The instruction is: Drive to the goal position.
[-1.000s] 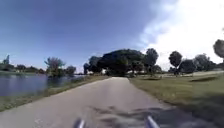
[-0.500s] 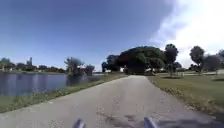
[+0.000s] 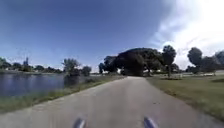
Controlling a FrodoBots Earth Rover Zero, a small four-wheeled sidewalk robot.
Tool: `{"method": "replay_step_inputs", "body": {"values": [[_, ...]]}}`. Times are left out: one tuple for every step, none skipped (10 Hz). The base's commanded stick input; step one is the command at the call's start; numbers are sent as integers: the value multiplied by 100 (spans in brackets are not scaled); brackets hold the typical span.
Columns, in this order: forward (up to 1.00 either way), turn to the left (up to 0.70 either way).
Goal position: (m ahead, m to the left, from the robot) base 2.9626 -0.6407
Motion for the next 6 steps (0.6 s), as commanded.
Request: {"method": "replay_step_inputs", "body": {"values": [[85, 0], [85, 0], [85, 0], [85, 0], [85, 0], [85, 0]]}}
